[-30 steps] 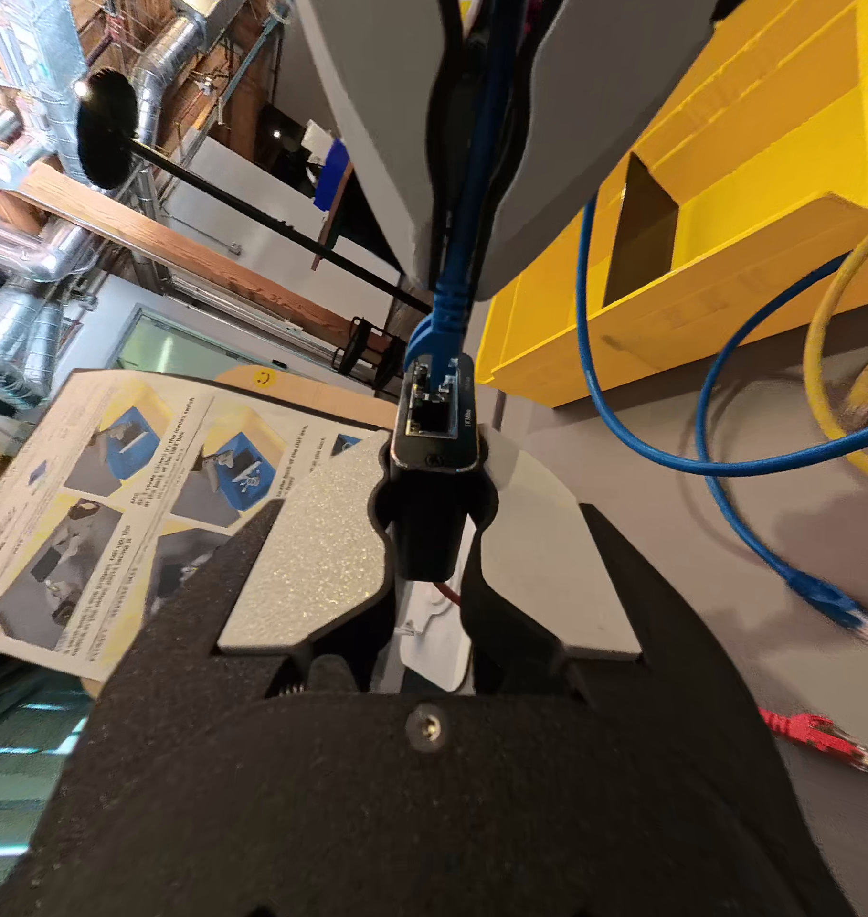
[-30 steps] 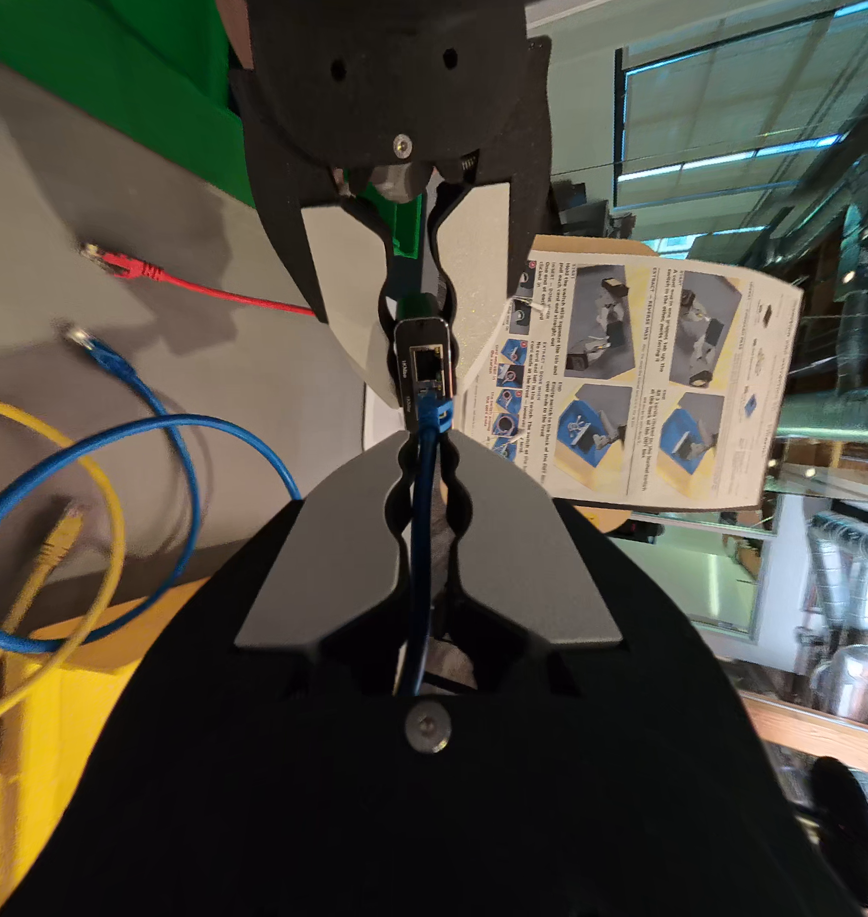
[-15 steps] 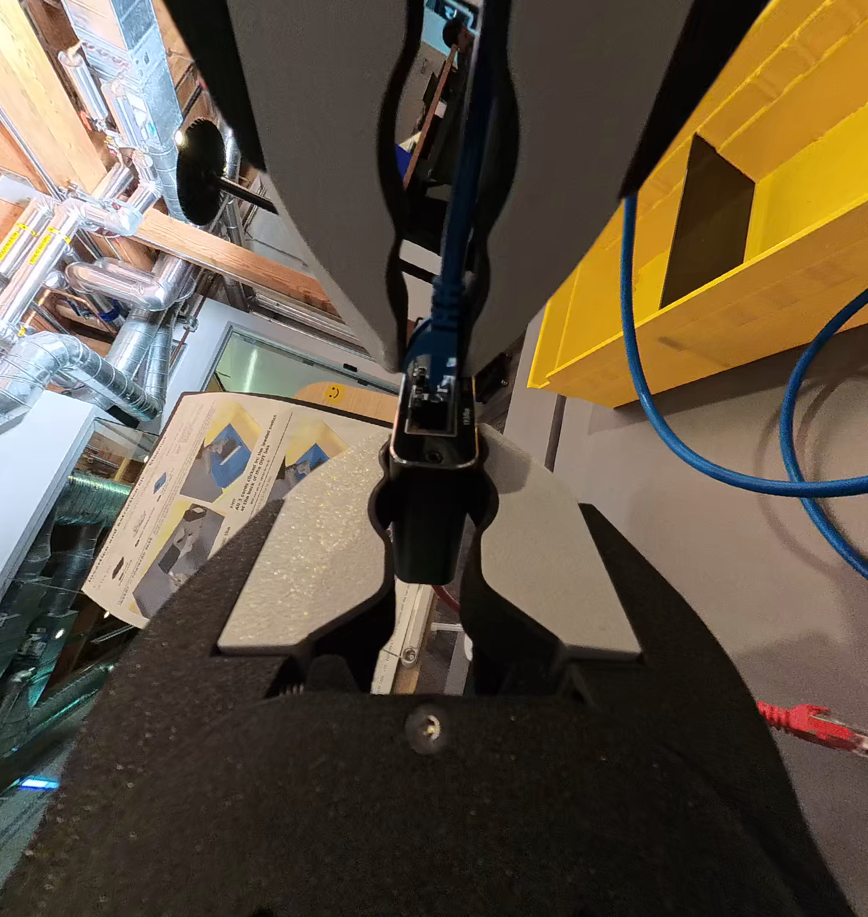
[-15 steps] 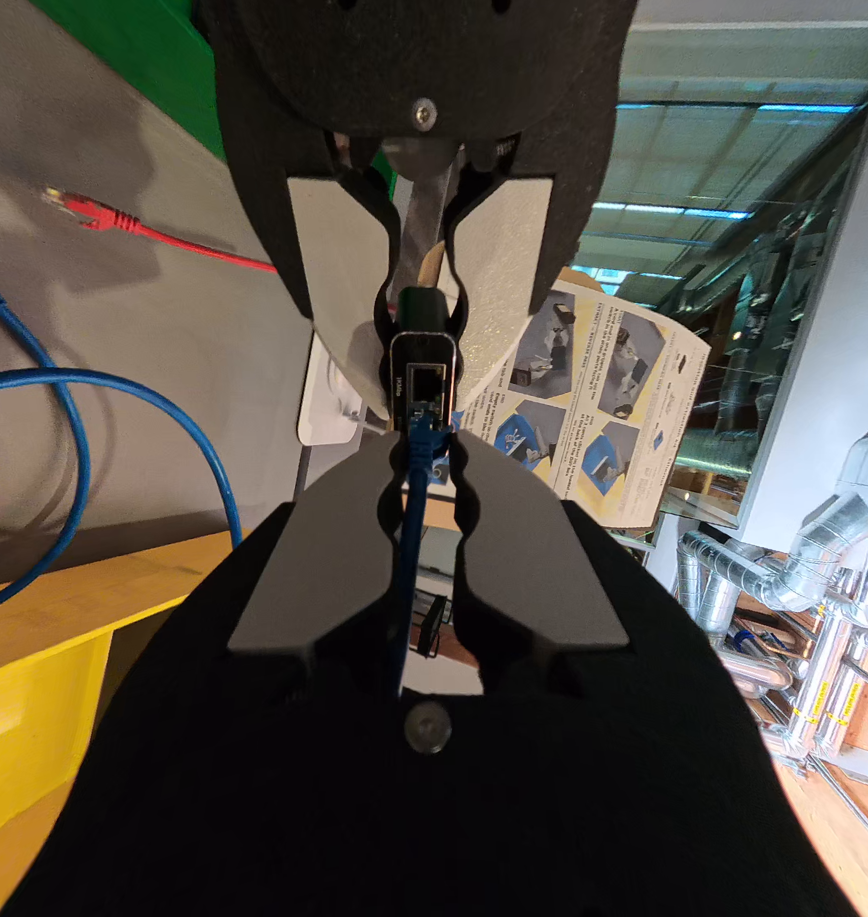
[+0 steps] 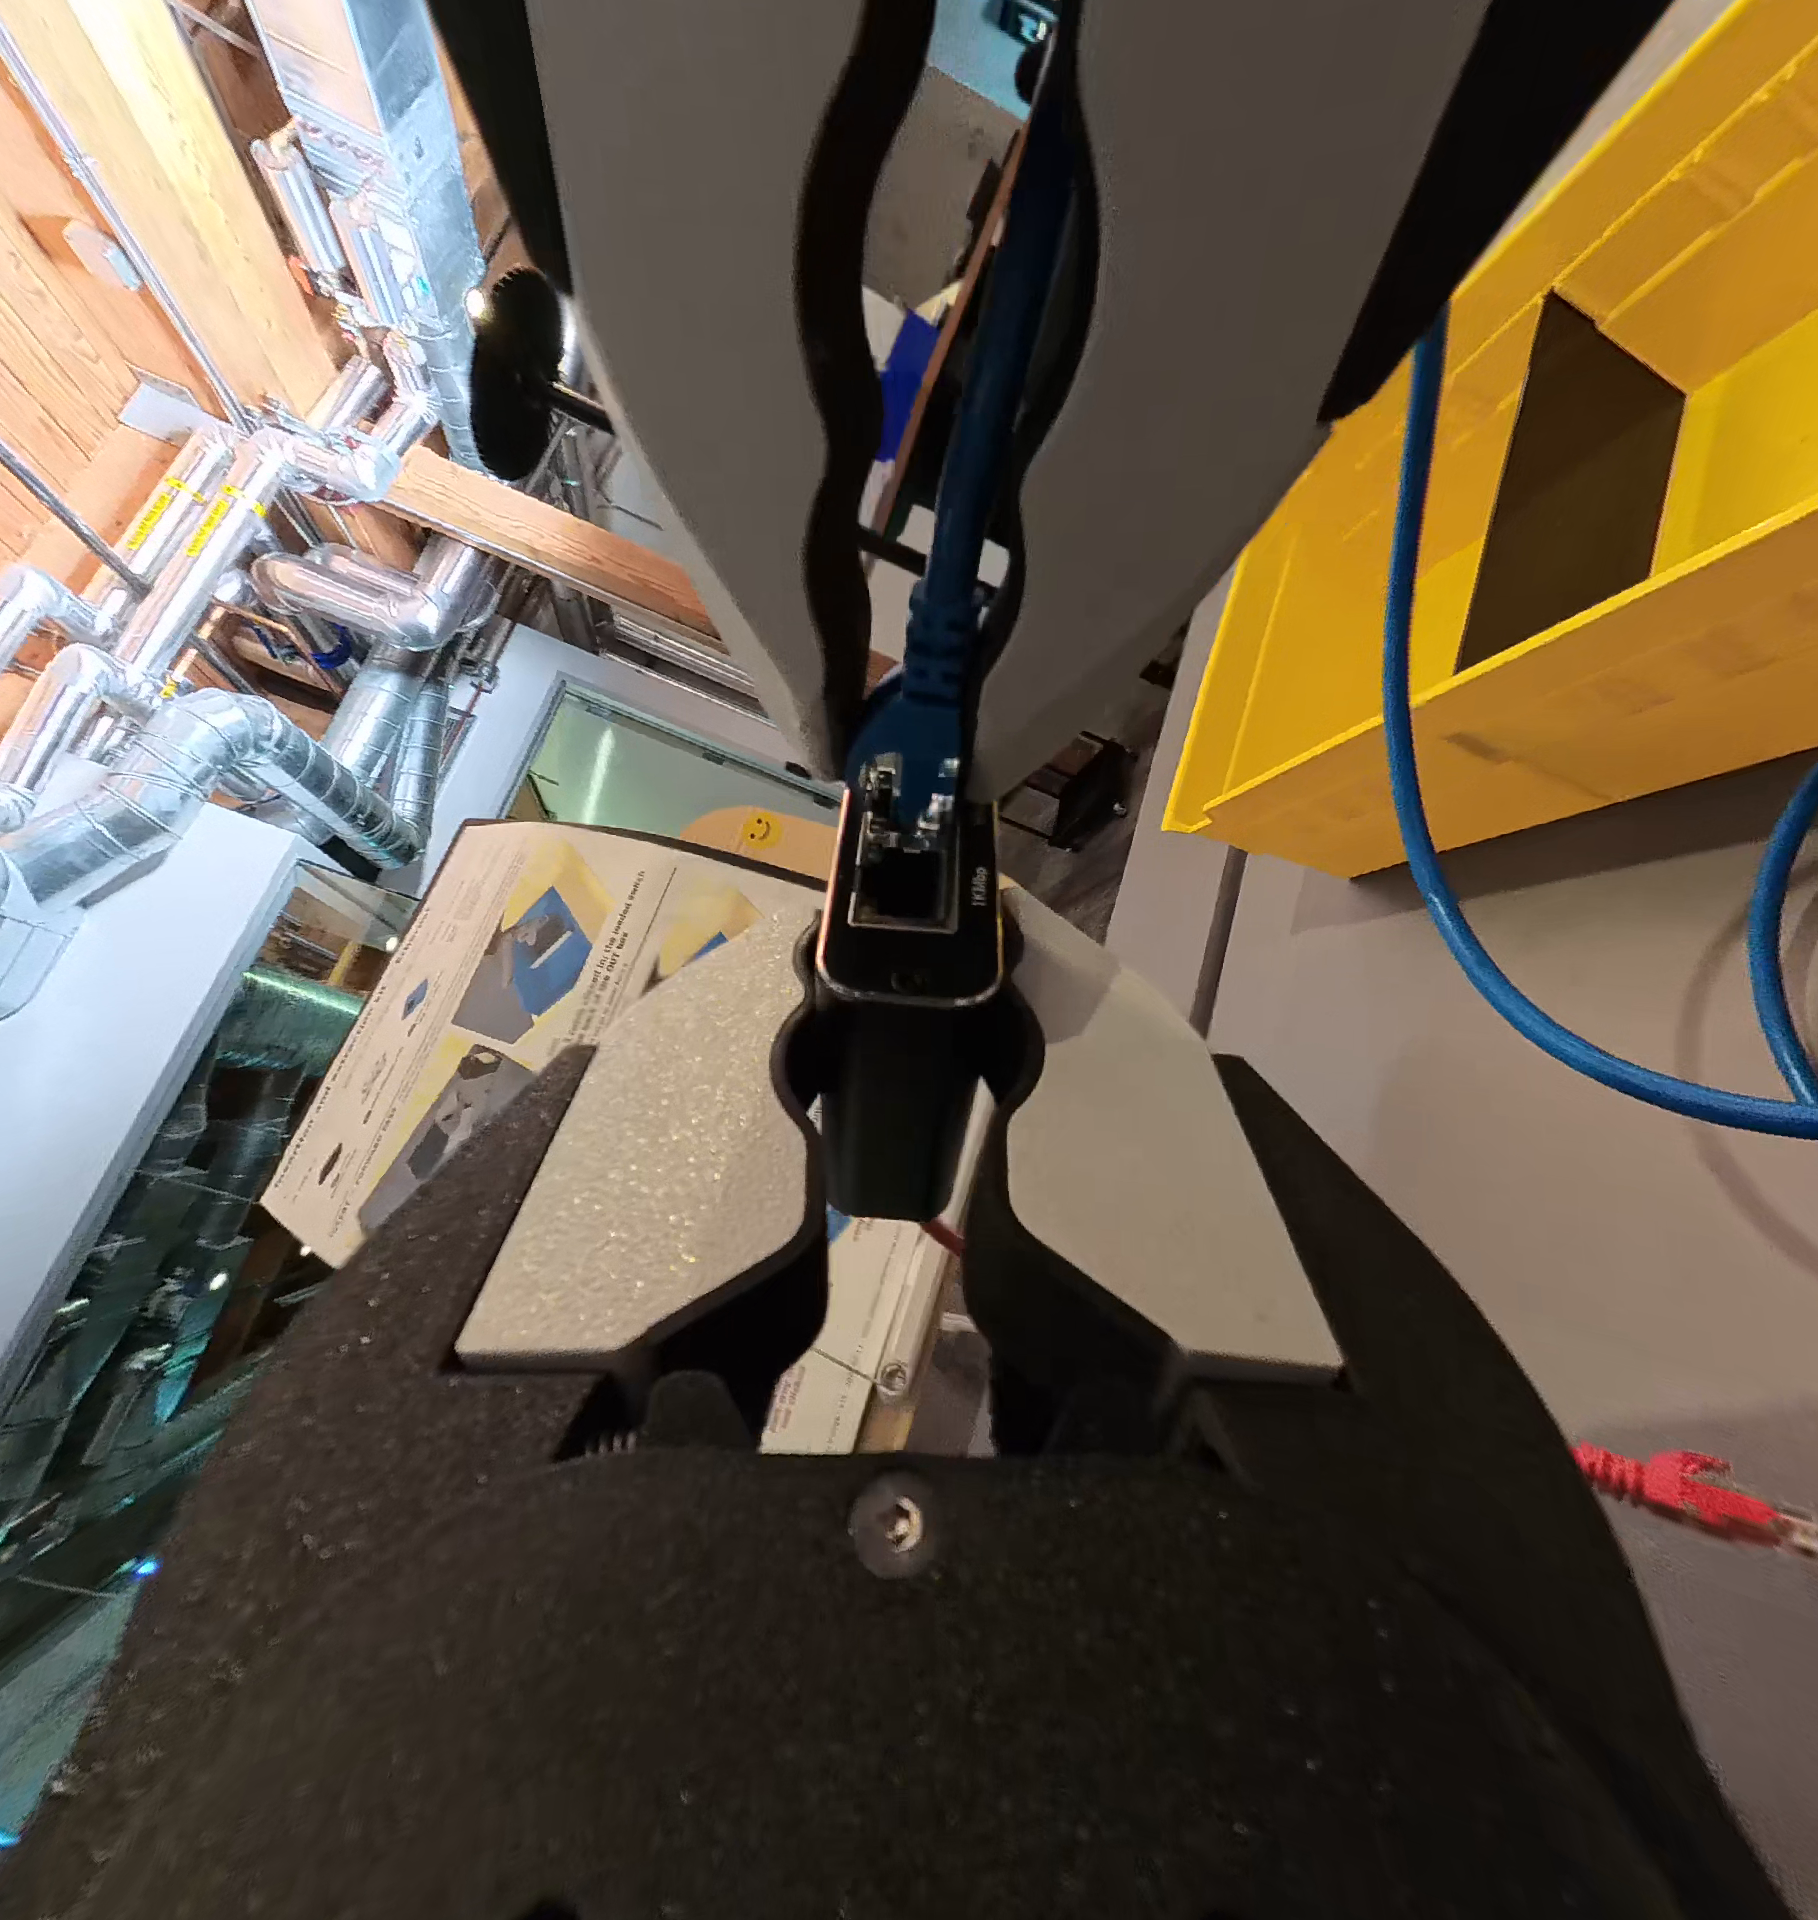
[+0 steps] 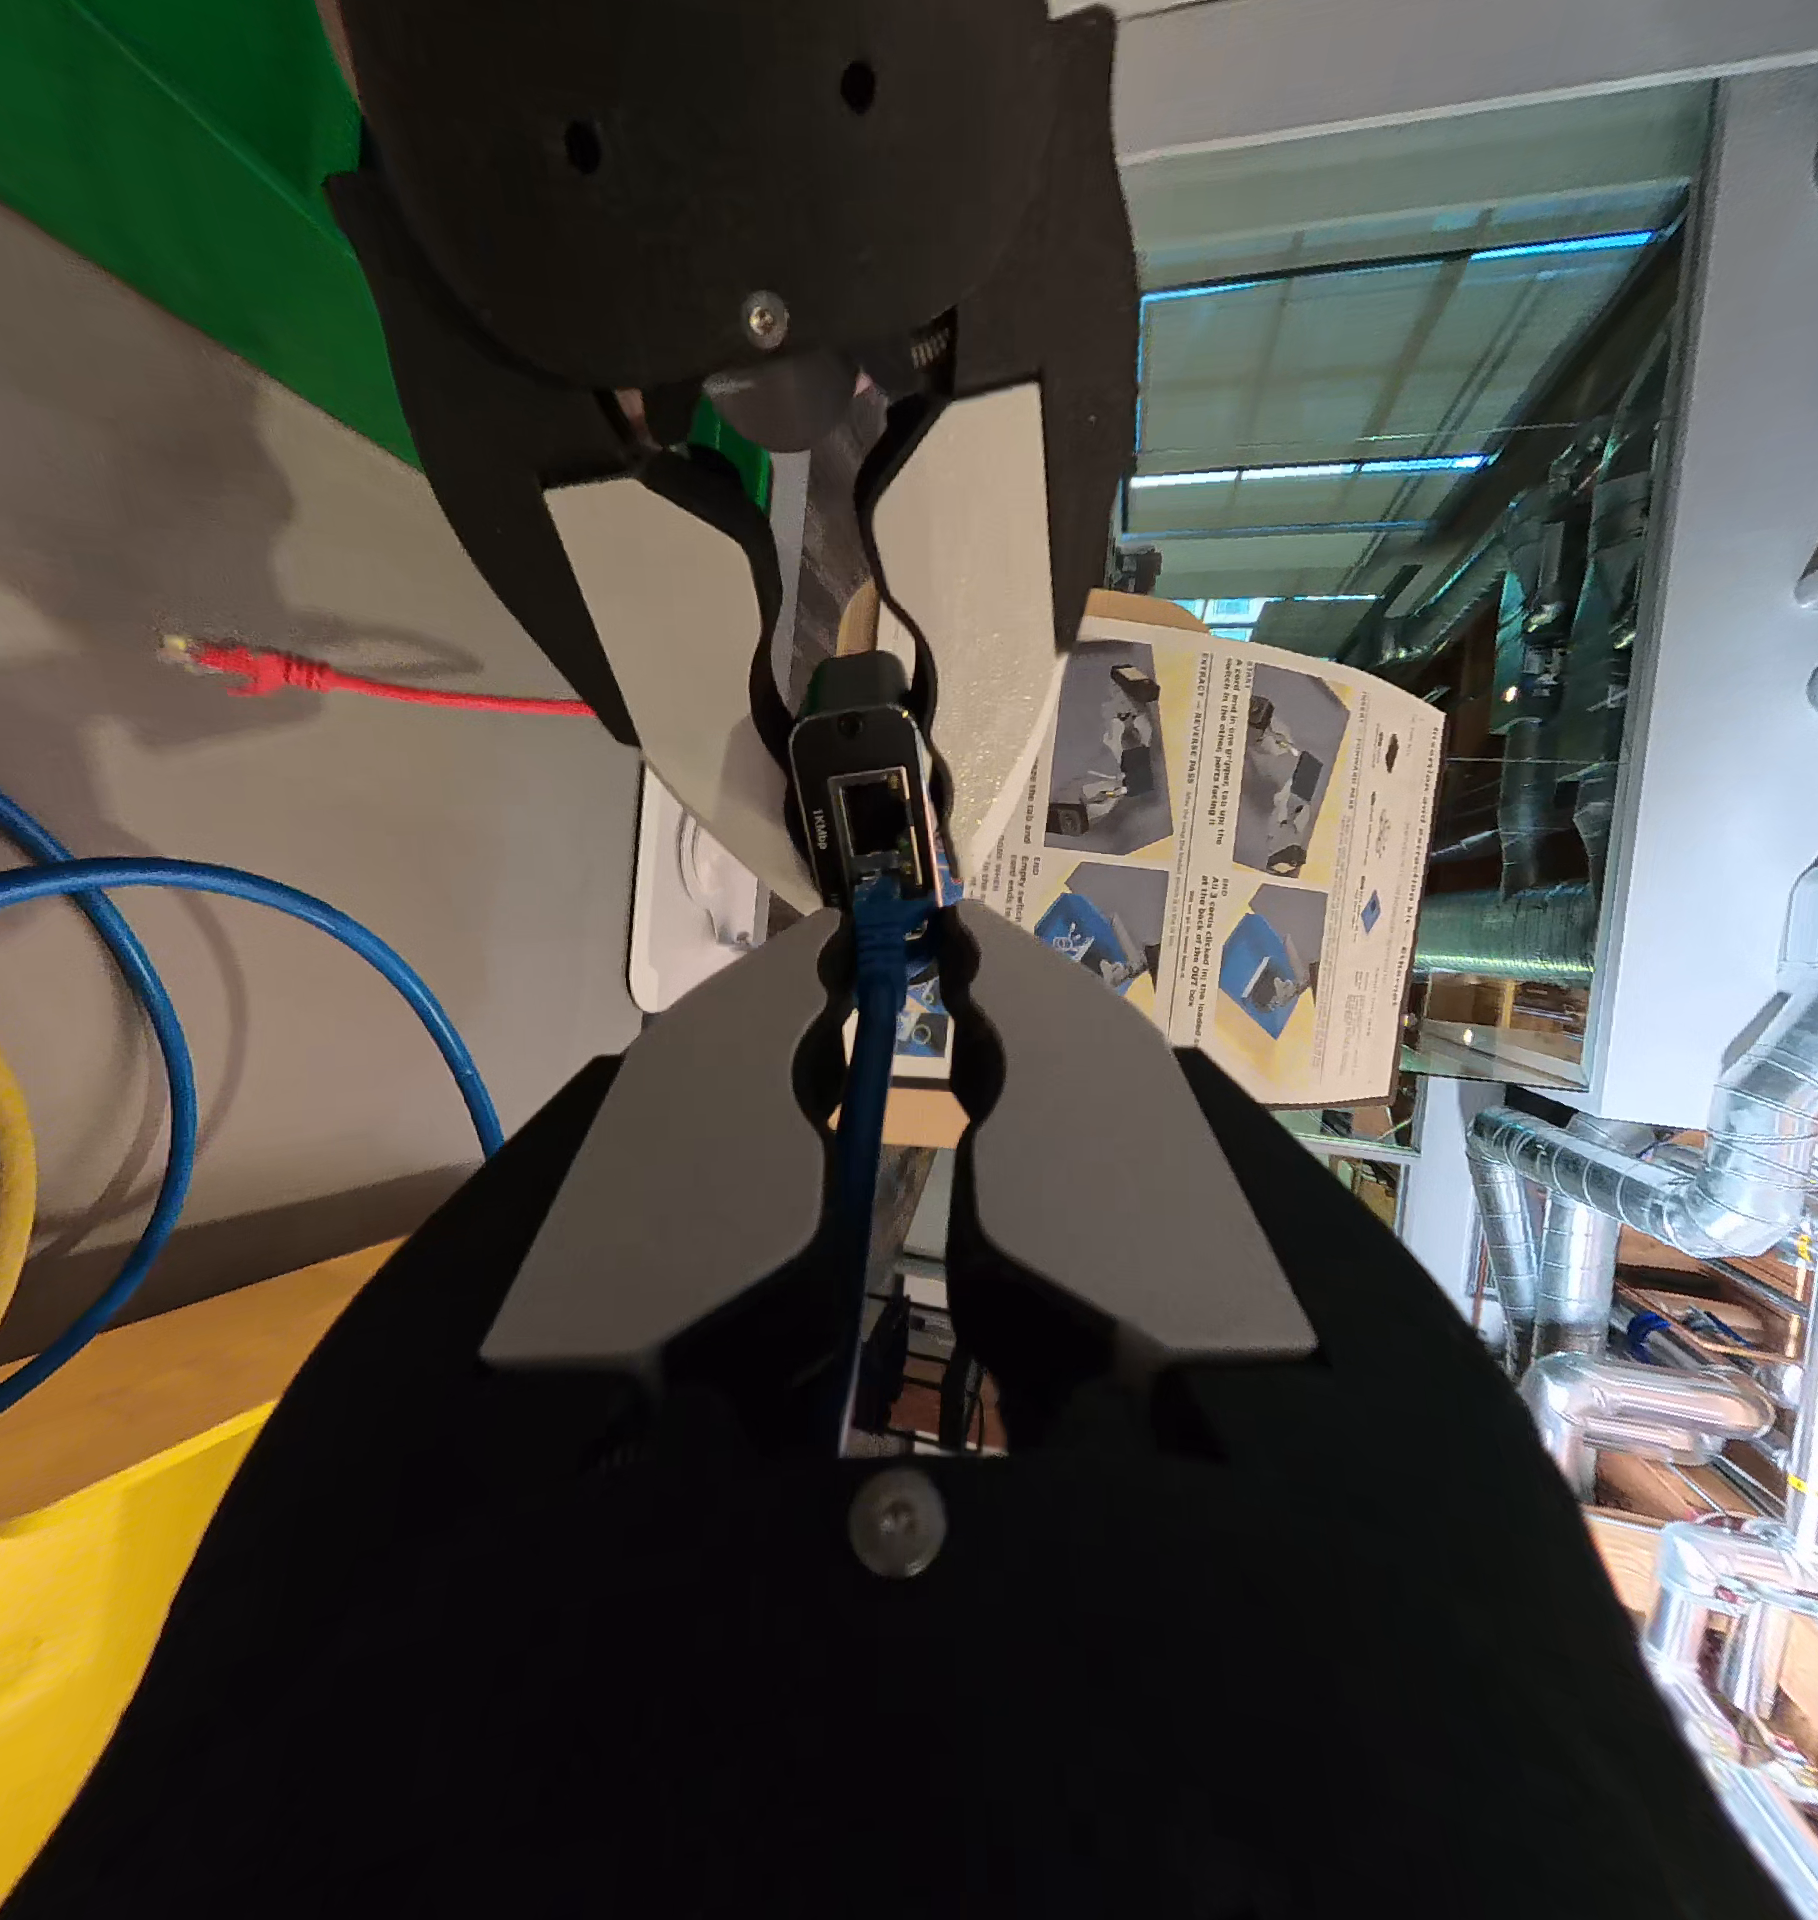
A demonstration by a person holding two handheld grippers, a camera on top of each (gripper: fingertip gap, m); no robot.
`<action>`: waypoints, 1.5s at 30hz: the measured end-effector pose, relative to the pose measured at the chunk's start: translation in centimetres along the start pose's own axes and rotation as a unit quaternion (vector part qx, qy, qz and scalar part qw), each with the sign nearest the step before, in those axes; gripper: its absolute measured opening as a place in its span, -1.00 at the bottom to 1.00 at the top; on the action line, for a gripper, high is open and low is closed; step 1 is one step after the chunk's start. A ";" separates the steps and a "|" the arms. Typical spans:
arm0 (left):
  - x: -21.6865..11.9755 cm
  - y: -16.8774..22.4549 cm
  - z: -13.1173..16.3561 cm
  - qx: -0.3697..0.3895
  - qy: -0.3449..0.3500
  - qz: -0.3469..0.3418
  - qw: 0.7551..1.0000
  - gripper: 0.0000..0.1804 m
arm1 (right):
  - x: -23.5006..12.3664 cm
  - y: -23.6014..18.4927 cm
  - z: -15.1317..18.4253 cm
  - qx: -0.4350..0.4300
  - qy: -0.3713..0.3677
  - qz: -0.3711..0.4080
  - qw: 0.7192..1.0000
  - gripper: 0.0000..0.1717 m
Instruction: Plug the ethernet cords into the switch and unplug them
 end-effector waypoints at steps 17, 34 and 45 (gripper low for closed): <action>-0.5 -0.7 -0.3 -0.009 0.008 -0.009 1.000 -0.71 | -0.9 0.7 -0.7 -0.010 0.019 0.006 1.000 -0.82; -0.7 -1.0 -0.7 -0.020 0.005 0.008 1.000 -0.71 | -0.7 0.8 0.0 -0.008 0.042 0.005 0.999 -0.82; -0.6 -0.8 -0.9 -0.005 -0.003 0.004 1.000 -0.71 | -0.8 0.6 -0.3 -0.049 0.026 0.003 0.998 -0.83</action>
Point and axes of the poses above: each gripper's, where its closed fingertips meet, x out along the fingers, z out of its underside, y = z × x across the jaws, the point moved 10 cm from there along -x, back along the fingers, and after that the axes turned 1 degree about z, right-handed, at the moved point
